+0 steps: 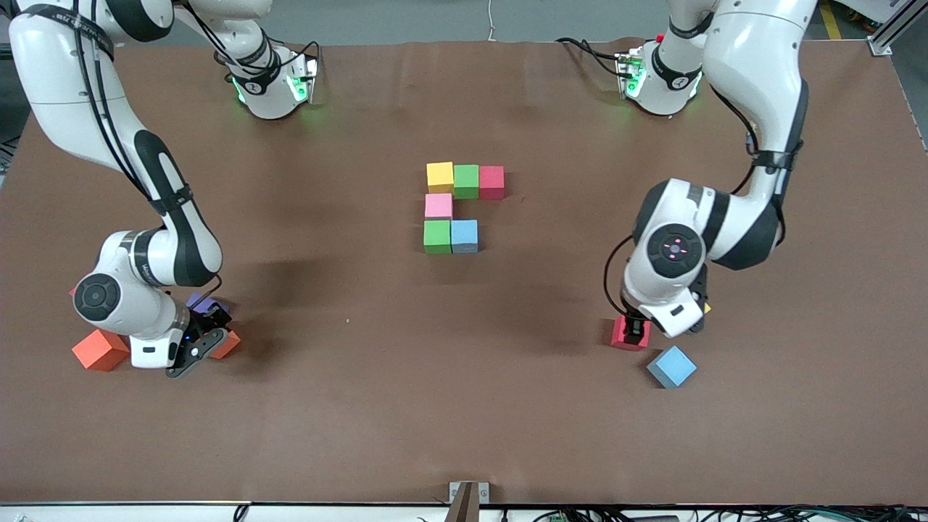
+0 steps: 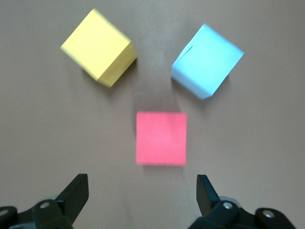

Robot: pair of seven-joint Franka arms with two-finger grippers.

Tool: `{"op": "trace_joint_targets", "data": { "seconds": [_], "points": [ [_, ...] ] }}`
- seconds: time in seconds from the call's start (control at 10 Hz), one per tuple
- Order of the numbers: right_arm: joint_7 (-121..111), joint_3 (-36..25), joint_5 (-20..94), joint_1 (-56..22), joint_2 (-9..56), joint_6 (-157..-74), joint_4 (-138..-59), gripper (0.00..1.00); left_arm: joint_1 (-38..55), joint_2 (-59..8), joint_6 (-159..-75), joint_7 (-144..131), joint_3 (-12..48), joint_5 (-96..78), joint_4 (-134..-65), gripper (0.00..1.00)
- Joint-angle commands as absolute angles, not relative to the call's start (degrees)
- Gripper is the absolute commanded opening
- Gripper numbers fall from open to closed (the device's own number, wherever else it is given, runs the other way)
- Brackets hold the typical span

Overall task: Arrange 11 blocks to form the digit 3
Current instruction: 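Grasp the red cube with the left gripper while the right gripper carries orange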

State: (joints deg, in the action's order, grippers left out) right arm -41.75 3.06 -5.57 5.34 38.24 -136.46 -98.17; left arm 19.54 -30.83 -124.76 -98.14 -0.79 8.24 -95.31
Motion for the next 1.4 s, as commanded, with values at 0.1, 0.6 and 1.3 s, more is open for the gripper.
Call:
{"op": "trace_joint_targets", "data": {
  "seconds": [0.1,0.6,1.3],
  "points": [
    [-34.40,3.78,-5.89,5.10,37.80,-134.49,-98.00,0.00,16.97,-33.65,-130.94,-92.39,0.00,8.17,-96.68,1.00],
    [4.03,8.51,-4.31,-5.50,33.23,-121.14,-91.60,0.00,14.68,-37.53,-136.76,-92.46,0.00,7.12,-96.15,1.00],
    [42.18,8.96,-4.22,-26.79,33.40,-123.21,-89.82,0.00,15.12,-40.25,-140.10,-93.51,0.00,7.03,-96.68,0.54]
  ]
}}
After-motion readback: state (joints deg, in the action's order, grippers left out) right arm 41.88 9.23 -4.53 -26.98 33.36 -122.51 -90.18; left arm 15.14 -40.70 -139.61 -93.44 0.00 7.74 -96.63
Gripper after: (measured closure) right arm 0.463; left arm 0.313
